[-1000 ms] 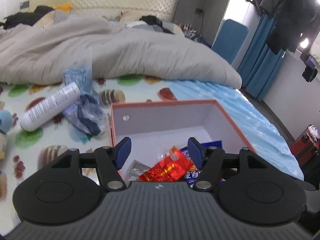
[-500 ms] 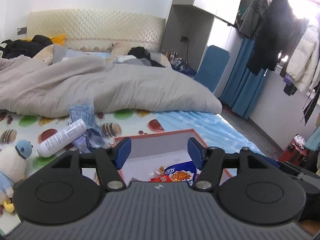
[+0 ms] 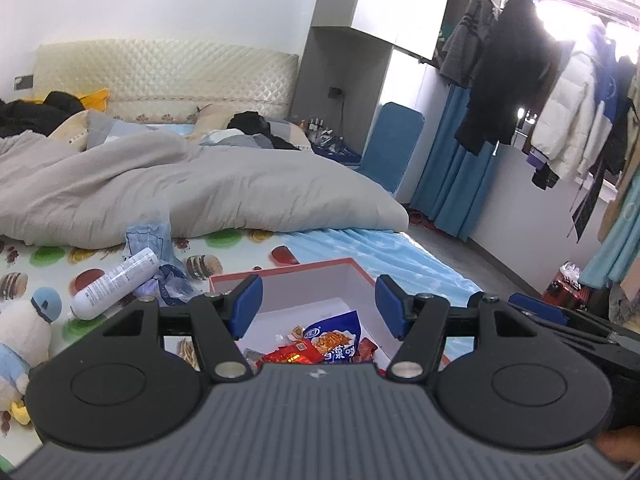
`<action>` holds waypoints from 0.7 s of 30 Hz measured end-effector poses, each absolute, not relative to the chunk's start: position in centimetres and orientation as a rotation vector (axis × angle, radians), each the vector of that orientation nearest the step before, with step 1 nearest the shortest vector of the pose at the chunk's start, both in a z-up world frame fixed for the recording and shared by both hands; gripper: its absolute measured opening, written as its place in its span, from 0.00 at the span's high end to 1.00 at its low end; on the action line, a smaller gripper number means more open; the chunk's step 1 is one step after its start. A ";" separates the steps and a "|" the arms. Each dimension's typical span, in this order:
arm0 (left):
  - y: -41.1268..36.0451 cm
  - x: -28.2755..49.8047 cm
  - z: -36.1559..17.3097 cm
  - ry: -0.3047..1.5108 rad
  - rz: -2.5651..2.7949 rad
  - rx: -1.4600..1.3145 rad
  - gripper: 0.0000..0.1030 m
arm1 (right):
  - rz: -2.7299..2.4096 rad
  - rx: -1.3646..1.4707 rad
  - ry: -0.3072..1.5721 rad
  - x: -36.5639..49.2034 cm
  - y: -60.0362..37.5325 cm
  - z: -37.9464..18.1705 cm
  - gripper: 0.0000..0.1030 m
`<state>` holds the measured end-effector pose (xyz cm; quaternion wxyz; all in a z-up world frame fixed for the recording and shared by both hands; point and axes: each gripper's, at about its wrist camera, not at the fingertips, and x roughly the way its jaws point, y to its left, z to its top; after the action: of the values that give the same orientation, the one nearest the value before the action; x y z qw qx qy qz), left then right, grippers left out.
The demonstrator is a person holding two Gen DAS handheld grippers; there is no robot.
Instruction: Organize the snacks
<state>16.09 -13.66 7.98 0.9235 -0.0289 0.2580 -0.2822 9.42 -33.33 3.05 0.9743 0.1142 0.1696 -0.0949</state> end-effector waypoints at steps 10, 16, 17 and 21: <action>-12.2 11.8 6.1 0.529 -0.587 -0.023 0.24 | -0.252 0.256 0.362 5.6 -33.1 0.5 0.40; -11.4 9.4 4.1 0.535 -0.550 -0.012 0.07 | -0.254 0.251 0.377 3.3 -32.3 -0.9 0.40; -11.3 9.1 3.7 0.540 -0.546 -0.011 0.06 | -0.252 0.247 0.378 3.1 -32.1 -1.2 0.40; -10.8 7.9 2.4 0.552 -0.526 -0.006 0.05 | -0.247 0.224 0.388 2.3 -31.2 -2.6 0.40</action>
<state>7.91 -10.83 2.37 0.9281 -0.0030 0.2695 -0.2568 2.33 -31.24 -2.64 0.9675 0.1106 0.1920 -0.1220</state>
